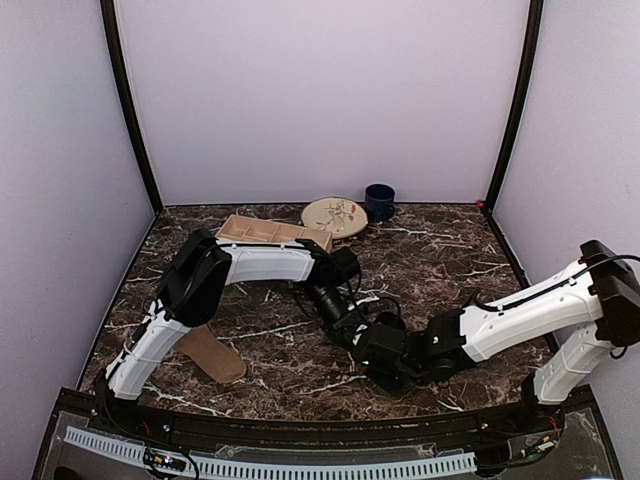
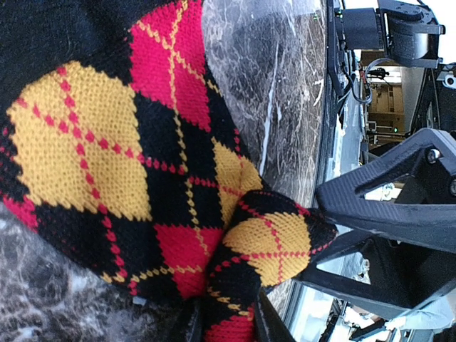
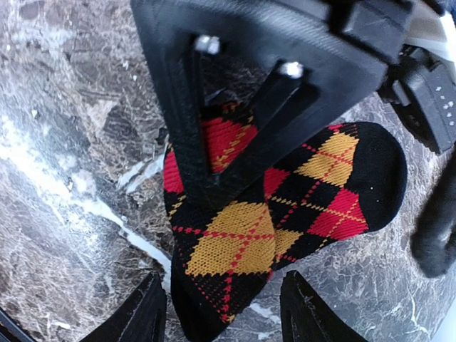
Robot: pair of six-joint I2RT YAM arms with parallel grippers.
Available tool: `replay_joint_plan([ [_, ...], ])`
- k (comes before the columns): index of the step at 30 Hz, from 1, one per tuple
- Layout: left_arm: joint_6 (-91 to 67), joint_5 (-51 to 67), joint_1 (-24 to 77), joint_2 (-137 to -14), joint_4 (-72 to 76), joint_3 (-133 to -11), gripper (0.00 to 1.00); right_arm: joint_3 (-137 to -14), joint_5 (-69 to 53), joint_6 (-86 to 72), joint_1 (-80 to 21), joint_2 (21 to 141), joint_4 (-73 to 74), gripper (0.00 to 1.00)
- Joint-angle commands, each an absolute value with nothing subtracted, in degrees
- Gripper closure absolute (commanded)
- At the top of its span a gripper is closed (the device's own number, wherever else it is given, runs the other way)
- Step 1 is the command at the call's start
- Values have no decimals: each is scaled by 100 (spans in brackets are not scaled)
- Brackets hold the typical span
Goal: Roll the socks
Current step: Roll the sock at the center of the board.
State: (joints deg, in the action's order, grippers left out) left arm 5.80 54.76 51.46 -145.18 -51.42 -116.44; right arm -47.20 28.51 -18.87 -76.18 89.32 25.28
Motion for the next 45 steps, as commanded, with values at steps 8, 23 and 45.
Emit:
replay_joint_plan([
  [8,806,5036,5115,-14784,-5634,-11516,76,-4854,2868,-1779,-7674,9380,2462,48],
  [23,835,5080,5106,-14766,-5634,-11474,76,-4895,2670,-1528,-7525,9676,2253,56],
  [45,157,4934,4873,-14406,-4902,-10836,65,-4790,1412,-1589,-6991,9748,2070,93],
])
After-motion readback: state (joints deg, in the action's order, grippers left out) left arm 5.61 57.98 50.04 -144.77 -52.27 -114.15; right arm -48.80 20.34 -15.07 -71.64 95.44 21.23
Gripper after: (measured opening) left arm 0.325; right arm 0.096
